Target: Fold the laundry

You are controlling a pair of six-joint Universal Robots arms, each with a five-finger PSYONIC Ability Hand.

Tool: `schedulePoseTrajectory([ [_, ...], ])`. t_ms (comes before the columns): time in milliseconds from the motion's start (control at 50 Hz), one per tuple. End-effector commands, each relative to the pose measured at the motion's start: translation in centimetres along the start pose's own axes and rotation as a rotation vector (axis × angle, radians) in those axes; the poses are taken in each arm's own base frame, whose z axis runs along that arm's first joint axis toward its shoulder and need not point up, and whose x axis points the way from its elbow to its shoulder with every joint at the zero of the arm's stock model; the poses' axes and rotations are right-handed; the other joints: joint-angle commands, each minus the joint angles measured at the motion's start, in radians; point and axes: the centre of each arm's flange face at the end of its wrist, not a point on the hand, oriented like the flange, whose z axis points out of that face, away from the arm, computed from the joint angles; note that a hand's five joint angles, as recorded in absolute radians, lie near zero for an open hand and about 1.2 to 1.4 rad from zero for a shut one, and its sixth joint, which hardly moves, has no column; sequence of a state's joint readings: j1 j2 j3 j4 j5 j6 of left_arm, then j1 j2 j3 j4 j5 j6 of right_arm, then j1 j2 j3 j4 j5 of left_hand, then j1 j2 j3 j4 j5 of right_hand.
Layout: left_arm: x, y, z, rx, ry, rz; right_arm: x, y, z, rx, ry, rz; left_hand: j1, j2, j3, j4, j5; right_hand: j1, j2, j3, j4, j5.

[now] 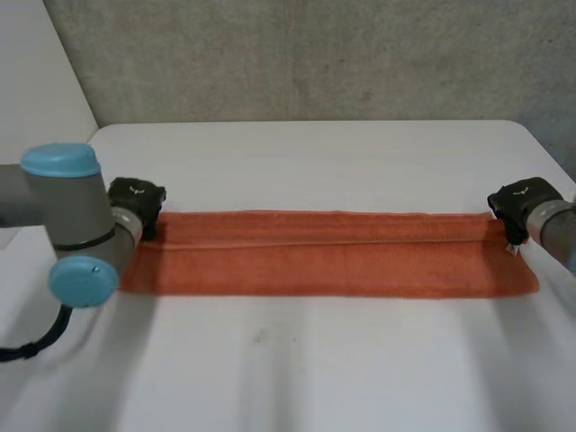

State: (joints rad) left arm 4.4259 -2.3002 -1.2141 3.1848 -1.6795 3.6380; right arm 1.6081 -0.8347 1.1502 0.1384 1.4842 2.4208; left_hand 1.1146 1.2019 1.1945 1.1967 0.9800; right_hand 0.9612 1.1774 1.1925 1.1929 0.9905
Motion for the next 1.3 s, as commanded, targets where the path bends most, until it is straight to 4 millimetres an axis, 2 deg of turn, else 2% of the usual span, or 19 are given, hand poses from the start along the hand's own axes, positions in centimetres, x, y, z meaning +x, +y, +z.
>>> schedulePoseTrajectory([
  [20, 0.5, 0.1, 2.8, 0.099, -0.048, 0.045, -0.8, 0.4, 2.1, -0.019, 0.021, -0.018, 0.282, 0.194, 0.202, 0.2, 0.242, 0.435, 0.219, 0.204, 0.203, 0.231],
  [120, 0.9, 0.4, 3.6, 0.14, -0.072, 0.061, -1.1, -0.1, 2.5, -0.002, 0.026, -0.013, 0.282, 0.194, 0.202, 0.2, 0.242, 0.435, 0.219, 0.204, 0.203, 0.231],
  [140, 0.9, 0.4, 3.6, 0.145, -0.075, 0.062, -1.3, -0.4, 2.5, 0.001, 0.029, -0.006, 0.282, 0.194, 0.202, 0.2, 0.242, 0.064, -0.152, -0.167, -0.168, -0.14],
  [160, 1.0, 0.5, 3.6, 0.15, -0.076, 0.06, -1.3, -0.4, 2.5, 0.001, 0.029, -0.006, -0.16, -0.247, -0.24, -0.242, -0.2, 0.06, -0.156, -0.171, -0.171, -0.143],
  [200, 1.1, 0.5, 3.5, 0.149, -0.072, 0.061, -1.4, -0.6, 2.5, -0.001, 0.049, 0.025, -0.886, -0.973, -0.966, -0.968, -0.926, -0.535, -0.751, -0.766, -0.767, -0.739],
  [220, 1.2, 0.3, 3.2, 0.155, -0.064, 0.064, -1.4, -0.6, 2.5, -0.001, 0.05, 0.025, -0.878, -0.965, -0.958, -0.96, -0.918, -0.539, -0.755, -0.77, -0.77, -0.742],
  [240, 1.2, 0.3, 3.2, 0.156, -0.064, 0.064, -1.2, -0.6, 2.5, 0.0, 0.067, 0.057, -0.878, -0.965, -0.957, -0.96, -0.918, -0.672, -0.888, -0.904, -0.904, -0.876],
  [320, 1.1, -1.5, 1.9, 0.214, -0.029, 0.065, -0.9, -1.0, 2.3, 0.02, 0.086, 0.121, -0.94, -1.027, -1.02, -1.022, -0.98, -0.7, -0.916, -0.931, -0.932, -0.904],
  [340, 1.1, -1.5, 1.9, 0.214, -0.029, 0.065, -0.4, -2.4, 0.9, 0.059, 0.092, 0.179, -0.94, -1.027, -1.02, -1.022, -0.98, -0.718, -0.934, -0.949, -0.949, -0.921],
  [460, -0.4, -4.3, -0.9, 0.285, -0.026, 0.057, 0.5, -4.1, -1.4, 0.153, 0.097, 0.237, -0.94, -1.027, -1.02, -1.022, -0.98, -0.765, -0.981, -0.996, -0.996, -0.969],
  [580, -1.5, -5.4, -3.2, 0.298, -0.041, 0.048, 0.9, -5.2, -4.4, 0.222, 0.066, 0.238, -0.936, -1.024, -1.016, -1.018, -0.976, -0.73, -0.946, -0.961, -0.961, -0.933],
  [680, -2.1, -5.3, -4.6, 0.286, -0.04, 0.03, 0.2, -4.7, -5.6, 0.209, 0.03, 0.227, -0.895, -0.983, -0.975, -0.977, -0.935, -0.727, -0.943, -0.958, -0.958, -0.93],
  [720, -2.1, -4.9, -5.3, 0.26, -0.028, 0.022, -0.9, -3.9, -7.1, 0.181, -0.026, 0.228, -0.84, -0.927, -0.92, -0.922, -0.88, -0.729, -0.946, -0.961, -0.961, -0.933],
  [800, -1.7, -3.7, -6.4, 0.183, 0.018, 0.026, -2.5, -2.8, -8.5, 0.155, -0.098, 0.229, -0.649, -0.736, -0.729, -0.731, -0.689, -0.729, -0.946, -0.961, -0.961, -0.933],
  [880, -1.3, -2.5, -7.0, 0.097, 0.064, 0.027, -4.1, -1.5, -9.8, 0.138, -0.173, 0.211, -0.619, -0.707, -0.699, -0.701, -0.659, -0.715, -0.931, -0.946, -0.947, -0.919],
  [940, -1.2, -1.7, -7.0, 0.054, 0.081, 0.027, -4.8, -0.6, -10.1, 0.122, -0.204, 0.198, -0.619, -0.707, -0.699, -0.701, -0.659, -0.659, -0.875, -0.891, -0.891, -0.863],
  [1020, -0.8, -0.8, -7.0, 0.017, 0.094, 0.026, -3.8, 1.3, -9.5, 0.108, -0.183, 0.203, -0.625, -0.712, -0.705, -0.707, -0.665, -0.536, -0.752, -0.767, -0.768, -0.74],
  [1140, -0.5, 0.4, -6.9, 0.004, 0.088, 0.007, -3.0, 1.9, -8.9, 0.113, -0.171, 0.213, -0.675, -0.762, -0.755, -0.757, -0.715, -0.433, -0.649, -0.664, -0.665, -0.637],
  [1300, 0.0, 0.9, -7.3, 0.011, 0.092, -0.037, -3.3, 3.2, -7.4, 0.097, -0.167, 0.22, -0.728, -0.815, -0.808, -0.81, -0.768, -0.351, -0.567, -0.582, -0.583, -0.555],
])
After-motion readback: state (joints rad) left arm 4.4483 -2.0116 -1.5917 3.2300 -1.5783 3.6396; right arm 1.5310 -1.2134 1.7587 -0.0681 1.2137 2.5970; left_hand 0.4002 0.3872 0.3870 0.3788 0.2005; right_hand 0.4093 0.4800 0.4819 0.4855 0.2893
